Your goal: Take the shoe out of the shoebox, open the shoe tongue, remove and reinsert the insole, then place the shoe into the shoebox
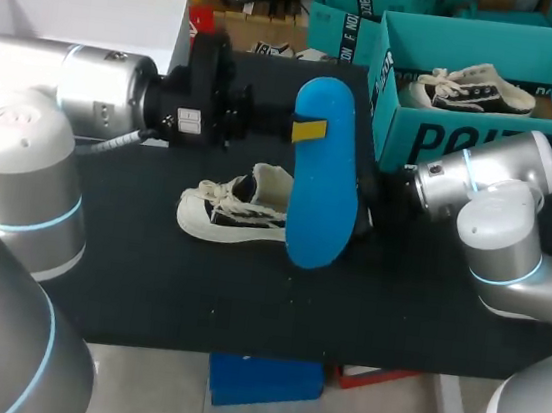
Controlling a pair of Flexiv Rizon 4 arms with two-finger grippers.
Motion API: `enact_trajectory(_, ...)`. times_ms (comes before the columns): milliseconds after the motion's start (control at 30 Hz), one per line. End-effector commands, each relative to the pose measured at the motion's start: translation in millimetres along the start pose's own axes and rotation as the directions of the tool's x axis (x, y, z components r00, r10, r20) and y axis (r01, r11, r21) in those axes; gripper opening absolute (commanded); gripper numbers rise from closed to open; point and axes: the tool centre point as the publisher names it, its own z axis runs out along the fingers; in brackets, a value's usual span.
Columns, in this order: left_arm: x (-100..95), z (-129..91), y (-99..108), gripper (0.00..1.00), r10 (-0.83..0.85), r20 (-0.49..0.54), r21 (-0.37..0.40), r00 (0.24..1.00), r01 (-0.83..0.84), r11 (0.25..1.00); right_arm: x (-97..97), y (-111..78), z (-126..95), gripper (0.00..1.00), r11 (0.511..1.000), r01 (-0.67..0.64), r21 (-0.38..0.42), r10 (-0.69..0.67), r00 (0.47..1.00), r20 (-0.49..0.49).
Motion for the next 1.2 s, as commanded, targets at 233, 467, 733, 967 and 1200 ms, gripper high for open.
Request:
enact_trajectory(233, 2.5, 0, 2, 0.00, 0.001, 0.011, 0.003, 1.000, -0.001, 1.000, 6.5, 10.4, -19, 1.00, 0.995, 0.004, 0.098, -0.004, 1.000, -0.001)
enact_trajectory(467, 2.5, 0, 2, 0.00, 0.001, 0.011, 0.003, 1.000, -0.001, 1.000, 10.6, 31.2, -37, 1.00, 0.969, 0.037, 0.244, -0.032, 0.999, -0.023)
enact_trajectory(733, 2.5, 0, 2, 0.00, 0.001, 0.011, 0.003, 1.000, -0.001, 1.000, 12.2, 48.3, -48, 1.00, 0.889, 0.046, 0.456, -0.022, 0.998, -0.058)
enact_trajectory(967, 2.5, 0, 2, 0.00, 0.001, 0.011, 0.003, 1.000, -0.001, 1.000, 10.4, 61.6, -51, 1.00, 0.822, 0.053, 0.567, -0.019, 0.998, -0.067)
enact_trajectory(1200, 2.5, 0, 2, 0.00, 0.001, 0.011, 0.003, 1.000, -0.001, 1.000, 9.1, 69.2, -55, 1.00, 0.780, 0.061, 0.623, -0.017, 0.997, -0.076)
